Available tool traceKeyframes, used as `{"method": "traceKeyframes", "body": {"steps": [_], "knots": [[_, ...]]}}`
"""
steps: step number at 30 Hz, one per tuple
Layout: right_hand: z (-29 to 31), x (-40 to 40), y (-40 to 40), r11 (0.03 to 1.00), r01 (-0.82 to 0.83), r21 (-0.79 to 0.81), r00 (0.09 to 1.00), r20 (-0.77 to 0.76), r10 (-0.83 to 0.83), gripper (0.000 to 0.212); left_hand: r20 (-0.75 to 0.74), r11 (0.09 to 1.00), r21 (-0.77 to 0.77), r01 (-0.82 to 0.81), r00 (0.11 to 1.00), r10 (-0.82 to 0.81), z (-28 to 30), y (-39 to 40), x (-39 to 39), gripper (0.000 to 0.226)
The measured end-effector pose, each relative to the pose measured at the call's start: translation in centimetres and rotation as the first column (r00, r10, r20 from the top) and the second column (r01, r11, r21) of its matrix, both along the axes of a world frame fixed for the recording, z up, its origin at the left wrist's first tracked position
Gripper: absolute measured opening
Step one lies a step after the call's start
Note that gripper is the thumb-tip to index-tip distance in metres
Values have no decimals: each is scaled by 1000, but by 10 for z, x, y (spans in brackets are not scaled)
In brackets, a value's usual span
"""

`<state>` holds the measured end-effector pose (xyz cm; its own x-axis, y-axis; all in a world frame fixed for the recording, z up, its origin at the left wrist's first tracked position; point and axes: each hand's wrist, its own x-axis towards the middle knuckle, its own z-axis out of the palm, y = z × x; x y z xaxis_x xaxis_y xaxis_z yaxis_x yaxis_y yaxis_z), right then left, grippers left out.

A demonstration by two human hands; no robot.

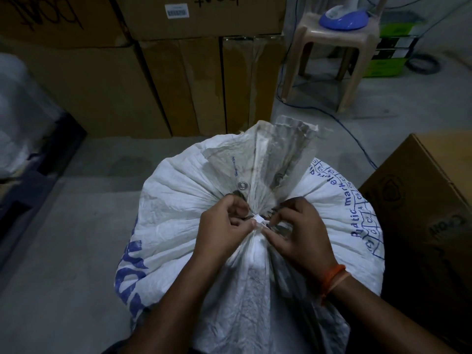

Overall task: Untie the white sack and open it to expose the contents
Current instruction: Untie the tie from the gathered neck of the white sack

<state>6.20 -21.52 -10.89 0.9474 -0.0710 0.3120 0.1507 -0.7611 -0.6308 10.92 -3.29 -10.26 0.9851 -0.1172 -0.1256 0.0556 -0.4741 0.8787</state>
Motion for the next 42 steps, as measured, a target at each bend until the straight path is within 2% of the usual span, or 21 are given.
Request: {"method": "traceKeyframes", "body": {"steps": [4,9,16,20,22,25,27,29,33,35,37,42], "knots": [[2,-9,-2,995,-99,-30,995,-33,98,13,11,1000,0,4,1000,-4,2,0,-2,25],[9,-19,-13,955,-295,-42,947,-144,286,16,30,1000,-15,8,1000,-7,6,3,-4,17],[17,-18,-24,962,-270,40,943,-190,273,12,28,999,-41,6,1000,-4,5,2,-2,16],[27,-16,-25,914,-396,87,881,-246,405,2,22,999,-39,16,1000,-15,4,2,-1,17],[30,-15,-24,897,-417,144,863,-247,441,13,19,999,-28,24,1000,-24,3,3,1,16],[27,-10,-21,958,-231,171,939,-218,266,46,1,999,-26,41,999,-41,2,3,2,10],[22,-5,-17,993,-62,101,979,-186,80,39,-10,998,-11,57,998,-57,2,3,4,8],[18,-2,-13,996,4,85,980,-198,13,21,-17,998,4,69,998,-69,1,4,5,7],[14,2,-9,991,-24,131,957,-285,61,3,-15,996,15,87,996,-86,1,6,7,5],[14,3,-6,991,-50,123,977,-199,74,4,-11,997,17,78,997,-78,3,6,7,6],[12,4,-2,995,-87,47,990,-105,92,6,-6,997,24,70,998,-70,3,7,8,6],[1,5,2,997,-76,31,996,-39,77,13,-7,997,29,70,998,-70,2,7,8,8]]}}
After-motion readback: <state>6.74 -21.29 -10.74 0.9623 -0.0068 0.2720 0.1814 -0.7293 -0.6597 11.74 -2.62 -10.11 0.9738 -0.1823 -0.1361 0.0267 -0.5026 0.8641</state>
